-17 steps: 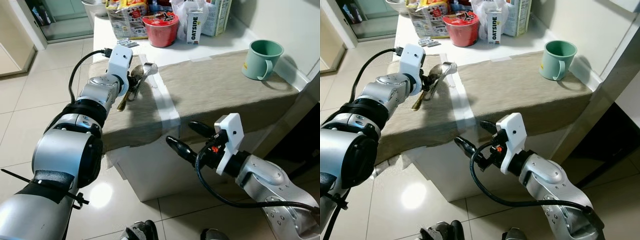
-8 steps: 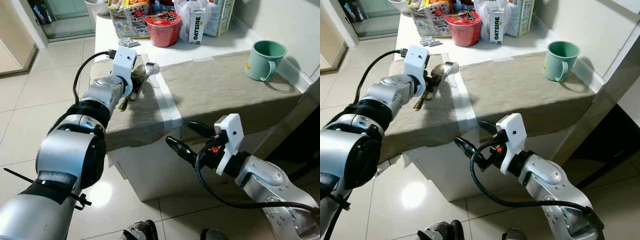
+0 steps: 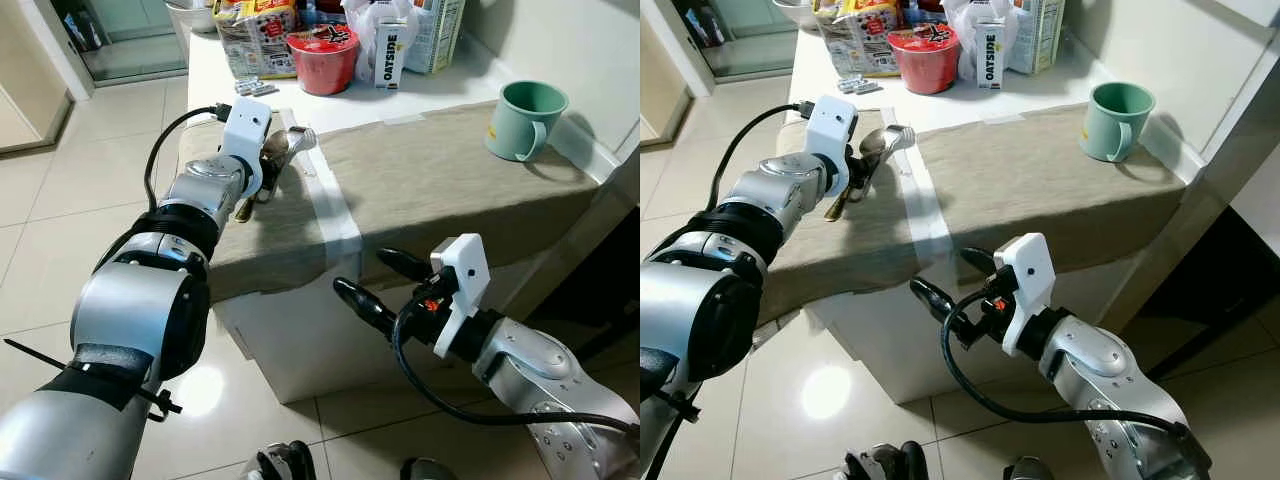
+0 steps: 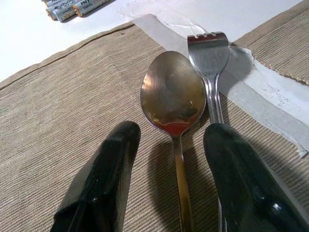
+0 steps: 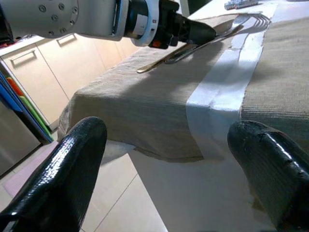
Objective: Setting the table
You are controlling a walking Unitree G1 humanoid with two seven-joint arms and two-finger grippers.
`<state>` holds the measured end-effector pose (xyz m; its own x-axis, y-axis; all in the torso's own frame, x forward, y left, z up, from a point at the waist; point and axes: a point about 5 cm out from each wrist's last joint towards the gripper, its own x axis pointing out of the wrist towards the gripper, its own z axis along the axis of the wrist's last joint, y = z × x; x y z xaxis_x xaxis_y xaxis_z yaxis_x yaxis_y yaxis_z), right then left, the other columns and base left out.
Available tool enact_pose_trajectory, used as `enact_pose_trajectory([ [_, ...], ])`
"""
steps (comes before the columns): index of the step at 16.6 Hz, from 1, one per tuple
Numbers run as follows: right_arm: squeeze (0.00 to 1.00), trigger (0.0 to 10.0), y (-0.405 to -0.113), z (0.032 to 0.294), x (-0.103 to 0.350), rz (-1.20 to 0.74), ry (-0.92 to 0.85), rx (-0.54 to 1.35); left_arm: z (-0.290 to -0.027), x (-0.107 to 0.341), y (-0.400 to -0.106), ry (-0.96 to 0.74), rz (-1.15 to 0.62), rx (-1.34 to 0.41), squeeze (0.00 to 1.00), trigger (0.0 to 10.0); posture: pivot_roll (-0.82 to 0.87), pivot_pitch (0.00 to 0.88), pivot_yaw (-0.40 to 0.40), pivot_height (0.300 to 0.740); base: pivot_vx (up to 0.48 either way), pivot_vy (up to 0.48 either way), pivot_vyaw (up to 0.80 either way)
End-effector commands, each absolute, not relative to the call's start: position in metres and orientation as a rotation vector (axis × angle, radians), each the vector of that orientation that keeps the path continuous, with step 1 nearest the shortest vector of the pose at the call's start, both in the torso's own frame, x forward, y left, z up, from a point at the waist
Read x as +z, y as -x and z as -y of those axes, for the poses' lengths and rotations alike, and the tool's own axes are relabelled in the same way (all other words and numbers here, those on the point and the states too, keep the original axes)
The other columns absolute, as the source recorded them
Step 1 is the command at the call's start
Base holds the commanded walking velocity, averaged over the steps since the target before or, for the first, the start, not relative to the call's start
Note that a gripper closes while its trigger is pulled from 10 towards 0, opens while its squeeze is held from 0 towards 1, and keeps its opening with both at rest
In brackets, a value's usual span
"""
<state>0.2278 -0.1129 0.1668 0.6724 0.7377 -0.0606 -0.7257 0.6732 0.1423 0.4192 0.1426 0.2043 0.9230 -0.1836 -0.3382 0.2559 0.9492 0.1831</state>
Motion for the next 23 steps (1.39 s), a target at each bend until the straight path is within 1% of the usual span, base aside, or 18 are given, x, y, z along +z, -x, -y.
enact_pose_trajectory([
  [1,0.0,10.0,-0.225,0.112,0.169,-0.113,-0.111,0.827,-0.147,0.178,-0.411,-0.189,-0.453,-0.236,0.0,10.0,-0.25,0.11,0.105,0.74,0.0,0.0,0.0],
  [3,0.0,10.0,-0.226,0.113,0.169,-0.112,-0.111,0.826,-0.144,0.17,-0.407,-0.094,-0.514,-0.265,0.0,10.0,-0.25,0.111,0.104,0.74,0.0,0.0,0.0],
  [4,0.0,10.0,-0.226,0.113,0.169,-0.112,-0.11,0.826,-0.145,0.168,-0.407,-0.082,-0.522,-0.255,0.0,10.0,-0.25,0.11,0.104,0.74,0.0,0.0,0.0],
  [5,0.0,10.0,-0.226,0.113,0.17,-0.111,-0.111,0.826,-0.146,0.165,-0.405,-0.075,-0.531,-0.251,0.0,9.4,-0.25,0.11,0.104,0.74,0.0,0.0,0.0],
  [6,0.0,10.0,-0.226,0.113,0.17,-0.11,-0.11,0.825,-0.146,0.163,-0.405,-0.068,-0.534,-0.259,0.0,0.0,-0.25,0.111,0.104,0.74,0.0,0.0,0.0],
  [9,0.0,10.0,-0.226,0.113,0.171,-0.109,-0.111,0.826,-0.144,0.163,-0.405,-0.076,-0.531,-0.273,0.0,0.0,-0.25,0.111,0.103,0.74,0.0,0.0,0.0],
  [11,0.0,10.0,-0.227,0.113,0.171,-0.107,-0.11,0.826,-0.145,0.164,-0.405,-0.14,-0.517,-0.287,0.0,0.0,-0.25,0.11,0.102,0.74,0.0,0.0,0.0],
  [13,0.0,10.0,-0.227,0.112,0.171,-0.107,-0.11,0.827,-0.144,0.163,-0.405,-0.149,-0.515,-0.293,0.0,0.0,-0.25,0.111,0.101,0.74,0.0,0.0,0.0],
  [16,0.0,10.0,-0.227,0.111,0.171,-0.106,-0.114,0.829,-0.143,0.16,-0.403,-0.057,-0.53,-0.298,0.0,0.0,-0.25,0.111,0.101,0.74,0.0,0.0,0.0],
  [19,0.0,10.0,-0.227,0.11,0.171,-0.107,-0.115,0.83,-0.147,0.161,-0.404,0.095,-0.519,-0.259,0.0,0.0,-0.24,0.111,0.101,0.74,0.0,0.0,0.0],
  [21,0.0,10.0,-0.228,0.111,0.171,-0.107,-0.115,0.83,-0.151,0.175,-0.409,0.122,-0.444,-0.228,0.0,0.0,-0.24,0.111,0.099,0.74,0.0,0.0,0.0],
  [22,0.0,10.0,-0.228,0.111,0.171,-0.107,-0.113,0.83,-0.152,0.187,-0.413,0.075,-0.385,-0.219,0.0,0.0,-0.24,0.11,0.097,0.74,0.0,0.0,0.0],
  [23,0.0,10.0,-0.228,0.111,0.171,-0.107,-0.113,0.83,-0.15,0.198,-0.416,0.092,-0.351,-0.23,0.0,0.0,-0.24,0.105,0.095,0.74,0.0,0.0,0.0],
])
